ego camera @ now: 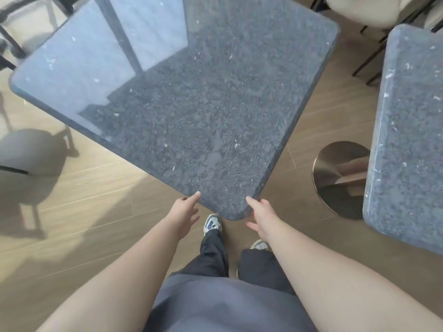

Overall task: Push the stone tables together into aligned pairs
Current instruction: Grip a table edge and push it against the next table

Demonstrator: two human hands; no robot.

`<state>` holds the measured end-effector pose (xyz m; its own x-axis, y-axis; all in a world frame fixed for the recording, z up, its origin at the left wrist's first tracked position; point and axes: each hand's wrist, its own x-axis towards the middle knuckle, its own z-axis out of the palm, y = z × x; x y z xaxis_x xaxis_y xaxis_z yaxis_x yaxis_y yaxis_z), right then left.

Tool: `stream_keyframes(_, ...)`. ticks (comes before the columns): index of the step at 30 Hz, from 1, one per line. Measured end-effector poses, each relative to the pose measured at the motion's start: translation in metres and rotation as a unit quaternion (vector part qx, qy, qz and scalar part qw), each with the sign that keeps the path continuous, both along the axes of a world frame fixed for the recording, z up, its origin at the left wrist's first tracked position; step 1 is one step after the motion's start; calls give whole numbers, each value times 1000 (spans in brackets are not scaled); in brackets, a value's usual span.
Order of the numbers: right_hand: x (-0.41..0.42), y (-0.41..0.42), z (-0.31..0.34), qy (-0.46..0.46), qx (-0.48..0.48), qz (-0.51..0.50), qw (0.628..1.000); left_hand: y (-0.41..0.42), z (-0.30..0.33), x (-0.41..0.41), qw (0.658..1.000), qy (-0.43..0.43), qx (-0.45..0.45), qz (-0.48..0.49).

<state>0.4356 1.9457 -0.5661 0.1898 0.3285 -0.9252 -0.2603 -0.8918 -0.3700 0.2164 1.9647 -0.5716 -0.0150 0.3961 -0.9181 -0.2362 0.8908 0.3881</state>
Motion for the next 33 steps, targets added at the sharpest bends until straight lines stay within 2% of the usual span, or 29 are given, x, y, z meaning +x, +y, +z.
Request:
stream_keyframes(4, -5, 1, -17, 82, -2, -56, 995, 0, -4, 20, 995, -81, 13, 51)
stream_keyframes(8, -9, 3, -27, 177, 14, -132, 975, -1, -10, 36, 982, -117, 33, 147)
stream_keyframes(10, -8, 4, -29, 194, 13, -132, 972, 0, -13, 45, 975, -125, 31, 182)
stream_keyframes(14, -2, 5, -33, 201, 14, -112, 973, 3, -14, 57, 971, -92, 14, 222)
stream_keyframes(22, 4, 7, -37, 213, 5, -94, 972, 19, 2, 81, 970, -8, -30, 242)
stream_keyframes(28, 24, 12, -36, 224, 5, -65, 972, 17, 4, 100, 968, 20, -36, 249)
stream_keyframes(33, 79, 17, -39, 211, -1, -49, 976, 17, 8, 155, 961, 12, -40, 275)
